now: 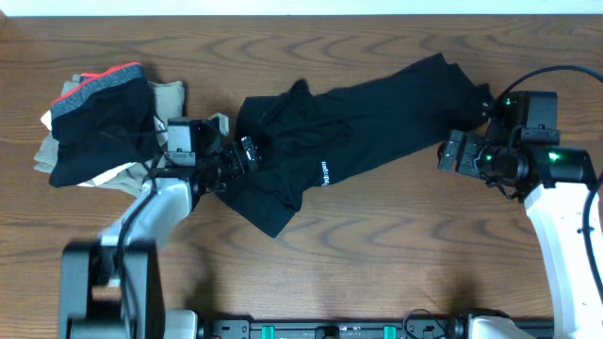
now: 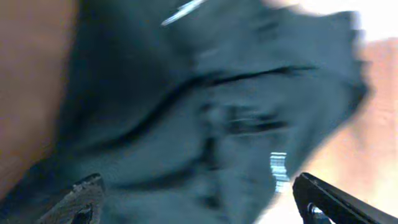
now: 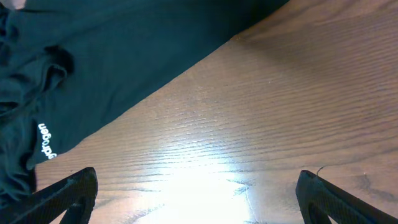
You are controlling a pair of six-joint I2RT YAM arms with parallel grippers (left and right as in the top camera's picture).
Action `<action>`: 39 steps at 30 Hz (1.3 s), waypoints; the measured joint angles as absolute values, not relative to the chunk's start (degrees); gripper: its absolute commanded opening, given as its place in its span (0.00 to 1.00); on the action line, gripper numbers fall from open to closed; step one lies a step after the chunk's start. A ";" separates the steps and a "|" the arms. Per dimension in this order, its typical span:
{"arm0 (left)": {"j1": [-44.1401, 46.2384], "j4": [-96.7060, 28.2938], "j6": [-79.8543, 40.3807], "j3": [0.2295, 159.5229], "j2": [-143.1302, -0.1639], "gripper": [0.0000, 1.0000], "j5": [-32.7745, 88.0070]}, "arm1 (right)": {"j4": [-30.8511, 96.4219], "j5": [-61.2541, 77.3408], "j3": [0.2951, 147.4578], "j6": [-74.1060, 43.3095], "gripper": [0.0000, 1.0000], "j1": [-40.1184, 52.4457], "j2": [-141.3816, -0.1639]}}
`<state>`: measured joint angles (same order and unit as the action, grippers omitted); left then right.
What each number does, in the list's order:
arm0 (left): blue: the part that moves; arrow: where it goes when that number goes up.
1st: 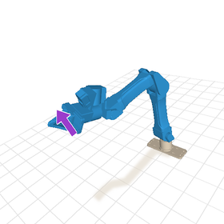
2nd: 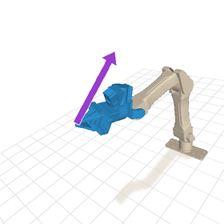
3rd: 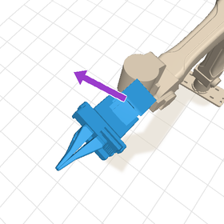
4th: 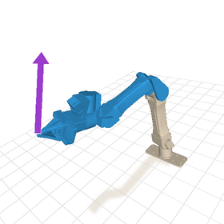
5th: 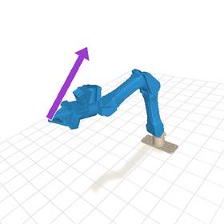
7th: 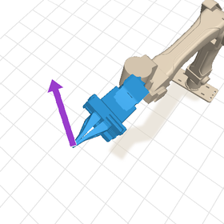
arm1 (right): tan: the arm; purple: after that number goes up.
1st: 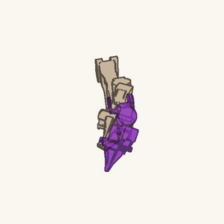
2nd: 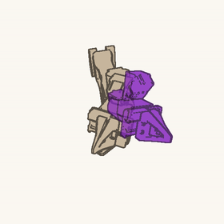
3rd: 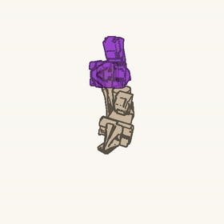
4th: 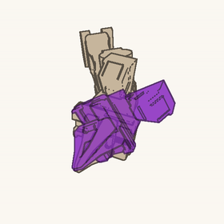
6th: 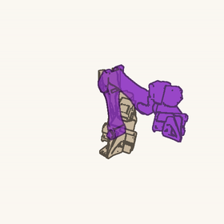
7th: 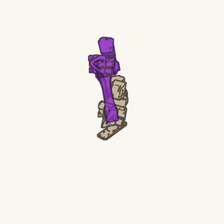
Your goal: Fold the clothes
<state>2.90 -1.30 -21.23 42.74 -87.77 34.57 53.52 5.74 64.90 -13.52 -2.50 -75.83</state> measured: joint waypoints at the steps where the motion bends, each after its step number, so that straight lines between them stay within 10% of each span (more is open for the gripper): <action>1: 3.38 -0.99 -20.84 42.76 -85.78 0.98 34.89 | 53.43 5.72 64.90 -13.52 0.99 -2.50 -76.03; 9: 13.34 0.40 -19.00 42.89 -74.61 0.98 31.33 | 52.90 5.72 64.90 -13.52 0.99 -2.50 -76.29; 39: 19.79 24.03 -27.24 42.87 -101.71 0.98 19.11 | 54.19 5.78 64.90 -13.41 0.98 -2.50 -76.47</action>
